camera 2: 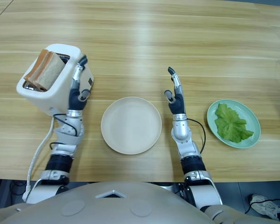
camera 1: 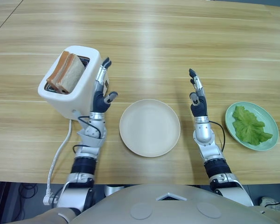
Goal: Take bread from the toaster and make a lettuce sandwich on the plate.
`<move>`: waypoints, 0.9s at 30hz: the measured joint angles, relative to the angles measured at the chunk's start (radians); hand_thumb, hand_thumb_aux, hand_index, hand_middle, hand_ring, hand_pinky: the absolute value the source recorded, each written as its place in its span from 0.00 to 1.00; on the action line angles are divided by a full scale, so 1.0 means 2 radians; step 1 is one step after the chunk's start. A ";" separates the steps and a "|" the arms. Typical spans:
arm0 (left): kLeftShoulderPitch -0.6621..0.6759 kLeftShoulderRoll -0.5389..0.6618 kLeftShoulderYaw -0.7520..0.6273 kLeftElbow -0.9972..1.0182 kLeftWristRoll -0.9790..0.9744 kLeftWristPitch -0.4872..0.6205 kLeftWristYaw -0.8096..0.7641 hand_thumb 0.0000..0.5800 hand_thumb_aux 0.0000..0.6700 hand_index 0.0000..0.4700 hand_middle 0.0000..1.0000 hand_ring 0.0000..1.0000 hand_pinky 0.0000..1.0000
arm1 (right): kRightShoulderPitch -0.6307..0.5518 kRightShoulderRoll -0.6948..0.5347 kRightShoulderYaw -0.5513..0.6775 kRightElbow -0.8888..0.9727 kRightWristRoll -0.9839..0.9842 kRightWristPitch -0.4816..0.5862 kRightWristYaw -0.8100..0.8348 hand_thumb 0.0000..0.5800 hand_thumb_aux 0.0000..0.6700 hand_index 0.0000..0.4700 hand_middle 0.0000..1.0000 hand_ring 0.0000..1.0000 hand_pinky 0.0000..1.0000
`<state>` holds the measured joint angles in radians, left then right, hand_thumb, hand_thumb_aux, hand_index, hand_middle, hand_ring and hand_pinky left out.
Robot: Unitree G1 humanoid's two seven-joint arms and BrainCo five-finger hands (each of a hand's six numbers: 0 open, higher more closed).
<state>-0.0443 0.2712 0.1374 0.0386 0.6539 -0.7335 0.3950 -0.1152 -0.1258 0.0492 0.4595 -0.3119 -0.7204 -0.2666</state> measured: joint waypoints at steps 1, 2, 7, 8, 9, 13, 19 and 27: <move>0.010 0.022 0.031 -0.034 0.016 0.011 0.011 0.00 0.00 0.00 0.00 0.00 0.00 | 0.000 -0.001 0.000 0.000 0.000 0.000 0.000 0.00 0.00 0.00 0.00 0.00 0.00; 0.021 0.041 0.063 -0.056 0.025 0.027 0.019 0.00 0.00 0.00 0.00 0.00 0.00 | -0.001 -0.001 0.000 0.000 0.000 0.000 0.000 0.00 0.00 0.00 0.00 0.00 0.00; 0.073 0.120 0.151 -0.055 0.067 0.087 0.046 0.00 0.00 0.00 0.00 0.00 0.00 | -0.004 -0.001 0.000 0.001 0.000 0.000 -0.001 0.00 0.00 0.00 0.00 0.00 0.00; 0.073 0.142 0.158 -0.037 0.075 0.095 0.057 0.00 0.00 0.00 0.00 0.00 0.00 | -0.006 -0.001 0.000 0.001 0.000 0.000 -0.002 0.00 0.00 0.00 0.00 0.00 0.00; 0.073 0.160 0.160 -0.021 0.083 0.101 0.063 0.00 0.00 0.00 0.00 0.00 0.00 | -0.007 -0.001 0.000 0.001 0.000 0.000 -0.002 0.00 0.00 0.00 0.00 0.00 0.00; 0.059 0.217 0.151 0.078 0.101 0.129 0.094 0.00 0.00 0.00 0.00 0.00 0.00 | -0.010 -0.004 -0.001 0.003 -0.001 -0.001 -0.008 0.00 0.00 0.00 0.00 0.00 0.00; 0.000 0.257 0.085 0.197 0.104 0.146 0.115 0.00 0.00 0.00 0.00 0.00 0.00 | -0.016 -0.004 0.000 0.010 -0.005 -0.003 -0.011 0.00 0.00 0.00 0.00 0.00 0.00; -0.045 0.275 0.018 0.274 0.092 0.151 0.136 0.00 0.00 0.00 0.00 0.00 0.00 | -0.020 -0.006 0.000 0.021 -0.008 -0.004 -0.017 0.00 0.00 0.00 0.00 0.00 0.00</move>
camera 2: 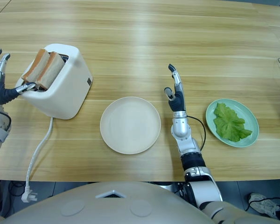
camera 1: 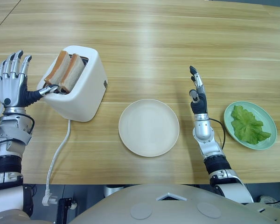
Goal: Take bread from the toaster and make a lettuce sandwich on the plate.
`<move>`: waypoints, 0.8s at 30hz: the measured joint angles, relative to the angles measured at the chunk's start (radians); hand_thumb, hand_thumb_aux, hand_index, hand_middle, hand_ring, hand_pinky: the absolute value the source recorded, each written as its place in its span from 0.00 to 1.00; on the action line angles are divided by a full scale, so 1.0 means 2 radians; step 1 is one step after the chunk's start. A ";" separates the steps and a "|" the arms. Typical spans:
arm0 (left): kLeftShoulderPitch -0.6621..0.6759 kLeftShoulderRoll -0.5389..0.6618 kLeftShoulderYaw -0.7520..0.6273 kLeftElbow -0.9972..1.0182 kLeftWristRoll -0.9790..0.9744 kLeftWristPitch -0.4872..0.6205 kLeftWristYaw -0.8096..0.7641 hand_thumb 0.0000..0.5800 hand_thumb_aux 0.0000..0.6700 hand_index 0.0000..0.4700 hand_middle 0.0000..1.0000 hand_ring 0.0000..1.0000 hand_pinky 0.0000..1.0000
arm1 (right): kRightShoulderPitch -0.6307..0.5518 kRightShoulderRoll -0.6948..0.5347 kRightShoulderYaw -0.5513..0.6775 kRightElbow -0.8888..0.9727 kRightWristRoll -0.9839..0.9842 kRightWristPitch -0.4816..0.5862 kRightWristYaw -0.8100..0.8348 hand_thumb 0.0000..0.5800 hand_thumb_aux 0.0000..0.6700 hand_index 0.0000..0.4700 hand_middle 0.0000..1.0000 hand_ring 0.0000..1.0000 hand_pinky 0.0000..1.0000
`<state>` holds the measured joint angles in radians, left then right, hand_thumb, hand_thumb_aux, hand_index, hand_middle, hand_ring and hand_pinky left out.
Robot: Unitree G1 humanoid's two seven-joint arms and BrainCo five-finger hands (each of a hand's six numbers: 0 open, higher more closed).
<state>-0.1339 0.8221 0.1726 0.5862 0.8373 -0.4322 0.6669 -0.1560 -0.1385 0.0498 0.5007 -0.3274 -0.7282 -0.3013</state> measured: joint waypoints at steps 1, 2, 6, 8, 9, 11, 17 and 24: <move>-0.003 0.000 -0.004 0.001 -0.001 0.000 0.001 0.00 0.00 0.00 0.00 0.00 0.00 | 0.000 0.000 0.000 0.000 0.000 0.000 -0.001 0.00 0.00 0.00 0.00 0.00 0.00; -0.005 0.002 -0.011 0.002 -0.003 0.000 0.001 0.00 0.00 0.00 0.00 0.00 0.00 | 0.000 0.000 0.000 0.000 -0.001 0.000 -0.002 0.00 0.00 0.00 0.00 0.00 0.00; -0.010 0.008 -0.031 0.002 -0.009 0.004 -0.001 0.00 0.00 0.00 0.00 0.00 0.00 | -0.003 0.000 0.000 0.001 -0.009 0.000 -0.003 0.00 0.00 0.00 0.00 0.00 0.00; -0.013 0.013 -0.038 0.006 -0.010 0.007 -0.001 0.00 0.00 0.00 0.00 0.00 0.00 | -0.004 0.000 0.000 0.001 -0.010 0.000 -0.003 0.00 0.00 0.00 0.00 0.00 0.00; -0.014 0.017 -0.042 0.010 -0.012 0.010 -0.001 0.00 0.00 0.00 0.00 0.00 0.00 | -0.004 0.000 0.001 0.001 -0.010 0.000 -0.004 0.00 0.00 0.00 0.00 0.00 0.00; -0.016 0.020 -0.045 0.017 -0.015 0.013 0.000 0.00 0.00 0.00 0.00 0.00 0.00 | -0.004 0.000 0.000 0.001 -0.010 0.000 -0.004 0.00 0.00 0.00 0.00 0.00 0.00; -0.021 0.018 -0.062 0.014 -0.031 0.005 -0.005 0.02 0.01 0.01 0.00 0.00 0.00 | -0.004 -0.001 0.000 0.001 -0.011 -0.001 -0.008 0.00 0.00 0.00 0.00 0.00 0.00; -0.015 -0.007 -0.081 -0.076 -0.059 -0.010 -0.063 1.00 0.99 0.97 0.00 0.00 0.00 | -0.009 0.000 0.002 0.002 -0.012 -0.001 -0.010 0.00 0.00 0.00 0.00 0.00 0.00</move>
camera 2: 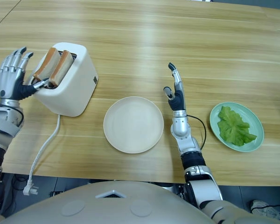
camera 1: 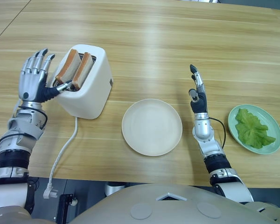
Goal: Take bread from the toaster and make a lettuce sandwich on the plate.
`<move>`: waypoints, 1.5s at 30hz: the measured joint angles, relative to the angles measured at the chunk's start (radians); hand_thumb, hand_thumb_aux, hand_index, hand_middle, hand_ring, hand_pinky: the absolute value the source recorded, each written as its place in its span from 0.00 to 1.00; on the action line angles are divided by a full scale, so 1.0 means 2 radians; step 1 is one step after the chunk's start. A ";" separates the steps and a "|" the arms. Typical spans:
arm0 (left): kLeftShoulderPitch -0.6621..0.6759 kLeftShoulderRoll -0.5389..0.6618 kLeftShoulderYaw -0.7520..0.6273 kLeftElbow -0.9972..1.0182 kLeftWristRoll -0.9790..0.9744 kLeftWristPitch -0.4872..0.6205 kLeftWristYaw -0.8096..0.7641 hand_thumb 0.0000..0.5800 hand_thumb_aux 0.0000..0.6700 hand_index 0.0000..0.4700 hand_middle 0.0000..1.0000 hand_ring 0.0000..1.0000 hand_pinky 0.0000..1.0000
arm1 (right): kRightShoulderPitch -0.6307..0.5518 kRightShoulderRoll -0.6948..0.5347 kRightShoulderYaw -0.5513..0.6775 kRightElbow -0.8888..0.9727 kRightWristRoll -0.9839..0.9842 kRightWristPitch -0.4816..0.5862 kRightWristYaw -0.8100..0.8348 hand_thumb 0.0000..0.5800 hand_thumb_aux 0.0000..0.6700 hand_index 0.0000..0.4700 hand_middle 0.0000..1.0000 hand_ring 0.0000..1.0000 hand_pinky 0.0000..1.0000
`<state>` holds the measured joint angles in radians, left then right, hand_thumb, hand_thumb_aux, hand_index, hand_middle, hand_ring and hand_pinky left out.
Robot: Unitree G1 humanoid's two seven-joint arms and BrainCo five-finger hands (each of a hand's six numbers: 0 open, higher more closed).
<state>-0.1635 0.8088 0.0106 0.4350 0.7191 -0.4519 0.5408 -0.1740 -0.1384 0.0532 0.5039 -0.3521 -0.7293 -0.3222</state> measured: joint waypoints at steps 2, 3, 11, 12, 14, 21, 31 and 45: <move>-0.005 -0.007 -0.003 -0.010 -0.008 -0.004 -0.014 1.00 1.00 0.98 0.00 0.00 0.00 | 0.000 0.000 0.000 0.000 0.000 0.000 -0.001 0.00 0.00 0.00 0.00 0.00 0.00; -0.007 -0.009 -0.004 -0.011 -0.012 -0.005 -0.018 1.00 1.00 0.98 0.00 0.00 0.00 | 0.000 0.000 0.000 0.000 -0.001 0.000 -0.001 0.00 0.00 0.00 0.00 0.00 0.00; -0.006 -0.020 -0.002 -0.012 -0.036 -0.007 -0.040 1.00 1.00 0.98 0.31 0.31 0.31 | 0.001 0.000 0.000 0.000 -0.001 0.001 -0.002 0.00 0.00 0.00 0.00 0.00 0.00; -0.005 -0.022 0.000 -0.012 -0.041 -0.008 -0.043 1.00 1.00 0.98 0.31 0.31 0.31 | 0.002 0.000 0.000 0.000 -0.001 0.001 -0.002 0.00 0.00 0.00 0.00 0.00 0.00; -0.001 -0.026 0.005 -0.012 -0.052 -0.011 -0.048 1.00 1.00 0.98 0.45 0.45 0.45 | 0.002 0.000 0.000 -0.002 -0.001 0.002 -0.002 0.00 0.00 0.00 0.00 0.00 0.00; 0.000 -0.053 0.033 -0.013 -0.109 -0.008 -0.069 1.00 1.00 0.98 1.00 1.00 1.00 | 0.007 -0.001 -0.002 -0.004 -0.001 0.003 -0.004 0.00 0.00 0.00 0.00 0.00 0.00; -0.025 -0.095 0.062 0.002 -0.174 0.012 -0.105 1.00 1.00 0.98 1.00 1.00 1.00 | 0.006 -0.002 -0.006 -0.004 -0.002 0.004 -0.019 0.00 0.00 0.00 0.00 0.00 0.00; -0.091 -0.186 0.161 -0.007 -0.330 -0.015 -0.097 1.00 1.00 0.98 1.00 1.00 1.00 | 0.001 -0.003 -0.018 -0.003 0.000 0.005 -0.037 0.00 0.00 0.00 0.00 0.00 0.00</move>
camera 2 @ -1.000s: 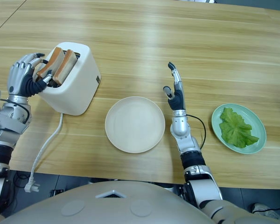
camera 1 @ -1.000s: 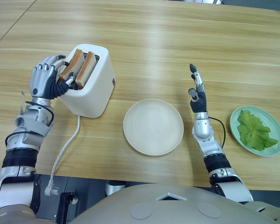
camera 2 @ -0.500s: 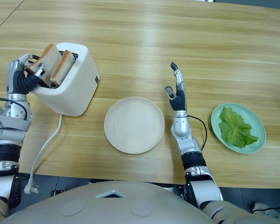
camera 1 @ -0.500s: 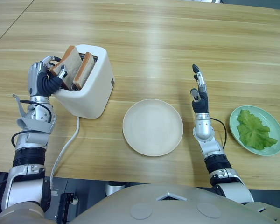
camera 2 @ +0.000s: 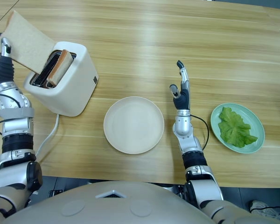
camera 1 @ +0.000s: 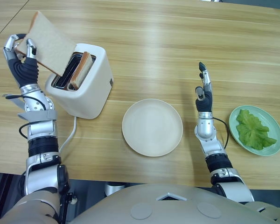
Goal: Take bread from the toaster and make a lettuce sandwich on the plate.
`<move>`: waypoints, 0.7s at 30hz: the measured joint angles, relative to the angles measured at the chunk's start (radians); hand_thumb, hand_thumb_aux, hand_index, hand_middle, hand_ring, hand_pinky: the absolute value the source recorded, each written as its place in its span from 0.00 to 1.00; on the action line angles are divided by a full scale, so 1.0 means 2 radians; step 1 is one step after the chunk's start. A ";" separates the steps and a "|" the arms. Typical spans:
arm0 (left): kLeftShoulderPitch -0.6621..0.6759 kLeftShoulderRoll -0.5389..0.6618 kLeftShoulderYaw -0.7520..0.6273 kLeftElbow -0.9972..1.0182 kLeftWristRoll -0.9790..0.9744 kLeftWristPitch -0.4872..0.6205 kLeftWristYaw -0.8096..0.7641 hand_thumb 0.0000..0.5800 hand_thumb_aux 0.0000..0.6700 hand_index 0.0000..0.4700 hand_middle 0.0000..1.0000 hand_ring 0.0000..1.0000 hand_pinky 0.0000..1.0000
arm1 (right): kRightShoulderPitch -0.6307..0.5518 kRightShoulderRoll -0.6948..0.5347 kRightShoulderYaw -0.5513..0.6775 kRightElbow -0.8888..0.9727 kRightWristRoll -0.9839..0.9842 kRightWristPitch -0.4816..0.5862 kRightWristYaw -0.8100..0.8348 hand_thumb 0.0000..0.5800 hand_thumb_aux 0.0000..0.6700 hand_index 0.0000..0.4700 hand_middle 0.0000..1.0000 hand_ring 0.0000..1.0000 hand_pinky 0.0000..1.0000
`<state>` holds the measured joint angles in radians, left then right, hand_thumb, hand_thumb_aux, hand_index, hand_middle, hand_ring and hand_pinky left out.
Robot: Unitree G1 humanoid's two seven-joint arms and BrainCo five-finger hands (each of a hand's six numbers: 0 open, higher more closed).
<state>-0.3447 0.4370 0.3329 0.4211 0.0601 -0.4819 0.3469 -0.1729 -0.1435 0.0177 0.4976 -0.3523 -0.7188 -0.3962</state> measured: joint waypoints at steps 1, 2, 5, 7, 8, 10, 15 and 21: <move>-0.001 -0.008 0.007 -0.001 -0.015 0.000 -0.002 1.00 1.00 0.98 1.00 1.00 1.00 | 0.000 0.000 -0.001 0.000 0.000 0.000 -0.001 0.00 0.00 0.00 0.00 0.00 0.00; -0.002 -0.013 0.015 -0.005 -0.030 0.001 -0.006 1.00 1.00 0.98 1.00 1.00 1.00 | 0.000 0.000 -0.002 0.000 0.000 0.001 -0.002 0.00 0.00 0.00 0.00 0.00 0.00; -0.004 -0.020 0.038 -0.049 -0.070 0.007 -0.014 1.00 1.00 0.98 1.00 1.00 1.00 | 0.000 0.000 -0.004 0.000 0.001 0.001 -0.004 0.00 0.00 0.00 0.00 0.00 0.00; -0.003 -0.028 0.045 -0.093 -0.099 0.016 -0.029 1.00 1.00 0.98 1.00 1.00 1.00 | 0.000 0.000 -0.005 0.000 0.001 0.002 -0.004 0.00 0.00 0.00 0.00 0.00 0.00; 0.005 -0.032 0.041 -0.126 -0.120 0.023 -0.049 1.00 1.00 0.98 1.00 1.00 1.00 | 0.000 0.000 -0.005 -0.001 0.001 0.003 -0.004 0.00 0.00 0.00 0.00 0.00 0.00; 0.031 -0.042 0.019 -0.184 -0.153 0.035 -0.095 1.00 1.00 0.98 1.00 1.00 1.00 | 0.000 0.000 -0.005 -0.002 0.002 0.005 -0.004 0.00 0.00 0.00 0.00 0.00 0.00; 0.179 -0.044 -0.150 -0.345 -0.154 0.047 -0.240 1.00 1.00 0.98 1.00 1.00 1.00 | 0.007 -0.015 -0.022 -0.040 0.009 0.010 0.001 0.00 0.00 0.00 0.00 0.00 0.00; 0.261 -0.032 -0.298 -0.373 -0.100 0.041 -0.351 1.00 1.00 0.98 1.00 1.00 1.00 | 0.067 -0.059 -0.072 -0.133 0.022 0.020 0.008 0.00 0.00 0.00 0.00 0.00 0.00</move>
<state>0.1765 0.3739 -0.2635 -0.3252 -0.1406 -0.4005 -0.3559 -0.0390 -0.2617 -0.1269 0.2317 -0.3091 -0.6779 -0.3802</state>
